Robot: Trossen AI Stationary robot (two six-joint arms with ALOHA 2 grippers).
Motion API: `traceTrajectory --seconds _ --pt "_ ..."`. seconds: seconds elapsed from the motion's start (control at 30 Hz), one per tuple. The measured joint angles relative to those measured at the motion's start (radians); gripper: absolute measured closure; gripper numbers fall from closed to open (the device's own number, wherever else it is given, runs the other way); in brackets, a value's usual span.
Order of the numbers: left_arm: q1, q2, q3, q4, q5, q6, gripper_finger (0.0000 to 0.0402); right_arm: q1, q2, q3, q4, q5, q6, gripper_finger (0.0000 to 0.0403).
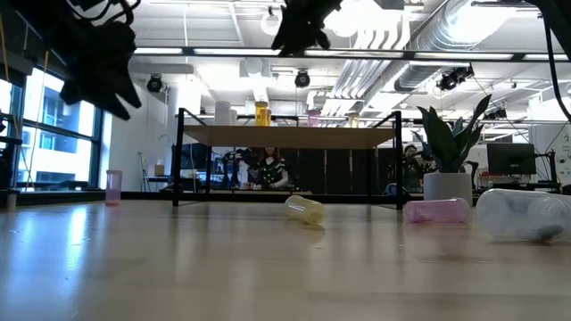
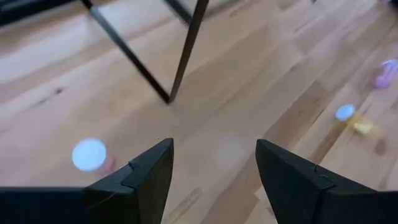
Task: Pick and place medicine bottles onto shelf by color
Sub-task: Put the top pink pill bottle aligned with the other pink pill bottle on the shelf
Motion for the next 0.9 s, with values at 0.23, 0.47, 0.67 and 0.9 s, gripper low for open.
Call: traceTrajectory --seconds 0.23,0.47,0.67,0.9 --pt "-0.133 -0.007 -0.086 -0.002 -0.165 -0.201 0.0186 0.056 0.0 0.012 -0.024 0.0 0.025 0.0269" --pt "-0.206 -0.006 -0.139 -0.003 -0.32 -0.439 0.0186 0.09 0.0 0.012 -0.031 -0.001 0.043 0.0269" --pt "-0.212 0.025 -0.155 -0.015 -0.349 -0.51 0.0186 0.101 0.001 0.012 -0.031 0.0 0.061 0.0269" --pt "-0.212 0.096 -0.193 -0.011 -0.349 -0.578 0.0186 0.101 0.001 0.012 -0.032 -0.001 0.092 0.0269"
